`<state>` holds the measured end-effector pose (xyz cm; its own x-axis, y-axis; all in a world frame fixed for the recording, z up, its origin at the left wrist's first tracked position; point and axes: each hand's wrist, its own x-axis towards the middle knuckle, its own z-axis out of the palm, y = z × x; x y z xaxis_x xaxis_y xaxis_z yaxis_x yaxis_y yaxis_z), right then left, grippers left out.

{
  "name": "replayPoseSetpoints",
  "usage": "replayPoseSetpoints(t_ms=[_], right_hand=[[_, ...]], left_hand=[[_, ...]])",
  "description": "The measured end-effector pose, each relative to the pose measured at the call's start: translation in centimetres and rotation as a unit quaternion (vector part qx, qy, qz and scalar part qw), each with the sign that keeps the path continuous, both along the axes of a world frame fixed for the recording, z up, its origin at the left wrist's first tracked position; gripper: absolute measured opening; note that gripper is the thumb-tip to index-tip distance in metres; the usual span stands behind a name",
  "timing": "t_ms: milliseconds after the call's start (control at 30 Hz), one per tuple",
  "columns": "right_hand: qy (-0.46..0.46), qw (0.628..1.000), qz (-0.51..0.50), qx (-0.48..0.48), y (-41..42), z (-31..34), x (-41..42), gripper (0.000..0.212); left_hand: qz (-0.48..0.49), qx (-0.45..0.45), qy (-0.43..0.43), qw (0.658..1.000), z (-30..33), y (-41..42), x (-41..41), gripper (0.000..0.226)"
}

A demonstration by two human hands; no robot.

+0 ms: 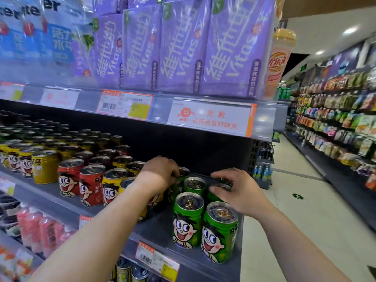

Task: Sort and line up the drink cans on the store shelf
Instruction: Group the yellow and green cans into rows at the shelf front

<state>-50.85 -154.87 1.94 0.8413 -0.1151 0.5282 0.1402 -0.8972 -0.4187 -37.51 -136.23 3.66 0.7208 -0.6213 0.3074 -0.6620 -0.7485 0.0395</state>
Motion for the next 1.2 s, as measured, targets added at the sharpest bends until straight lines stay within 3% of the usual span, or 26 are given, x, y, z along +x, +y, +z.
replayPoseSetpoints(t_ms=[300,433,600,800,933,1067,1200], right_hand=[[0.108,0.992,0.015,-0.061,1.8,3.0,3.6,0.047],[0.18,0.978,-0.009,-0.11,3.6,3.9,6.3,0.069],[0.266,0.939,-0.102,-0.192,5.0,3.5,8.7,0.093],[0.267,0.943,-0.117,-0.163,5.4,2.8,9.6,0.068],[0.255,0.959,-0.087,-0.093,5.0,3.0,9.2,0.054],[0.205,0.977,-0.067,0.003,3.4,3.6,8.8,0.063],[0.208,0.975,-0.072,-0.023,0.5,4.0,8.3,0.059]], left_hand=[[-0.034,-0.079,0.066,0.994,0.3,1.6,-0.5,0.047],[-0.039,-0.155,0.069,0.985,-0.1,3.5,-1.4,0.051],[-0.048,-0.187,0.049,0.98,-1.3,5.4,-2.1,0.048],[-0.026,-0.219,0.032,0.975,-1.5,6.5,-2.9,0.05],[-0.032,-0.231,0.029,0.972,-1.5,6.4,-3.4,0.047],[-0.018,-0.236,0.043,0.971,-1.6,6.4,-3.5,0.05],[-0.011,-0.247,0.051,0.968,-1.6,6.3,-3.8,0.047]])
